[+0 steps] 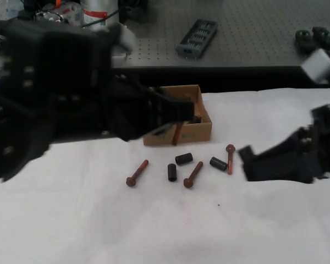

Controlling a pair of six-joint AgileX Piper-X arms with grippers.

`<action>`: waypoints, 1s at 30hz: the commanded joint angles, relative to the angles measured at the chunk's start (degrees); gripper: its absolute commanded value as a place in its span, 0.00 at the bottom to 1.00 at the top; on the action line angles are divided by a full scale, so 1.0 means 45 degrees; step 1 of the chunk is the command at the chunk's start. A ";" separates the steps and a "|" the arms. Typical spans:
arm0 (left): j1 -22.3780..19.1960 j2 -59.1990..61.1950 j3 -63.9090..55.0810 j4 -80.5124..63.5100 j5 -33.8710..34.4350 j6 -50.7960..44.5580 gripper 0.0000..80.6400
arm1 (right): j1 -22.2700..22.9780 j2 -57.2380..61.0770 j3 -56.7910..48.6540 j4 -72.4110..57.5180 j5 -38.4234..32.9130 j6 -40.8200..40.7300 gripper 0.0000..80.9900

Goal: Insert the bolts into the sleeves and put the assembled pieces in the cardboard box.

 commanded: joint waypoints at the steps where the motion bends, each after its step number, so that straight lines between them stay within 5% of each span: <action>1: 0.0516 -0.1267 0.0642 -0.1100 0.1069 -0.0530 0.01 | 0.0333 0.0256 -0.0024 -0.0909 -0.0490 0.0376 0.03; 14: 0.1059 -0.2053 0.0663 -0.1103 0.2451 -0.0626 0.01 | 0.2345 0.1693 -0.0024 -0.6348 -0.1658 0.3838 0.03; 30: 0.1467 -0.2048 0.0663 -0.1103 0.2451 -0.0626 0.01 | 0.2529 0.1694 -0.0024 -0.5956 -0.0661 0.4409 0.03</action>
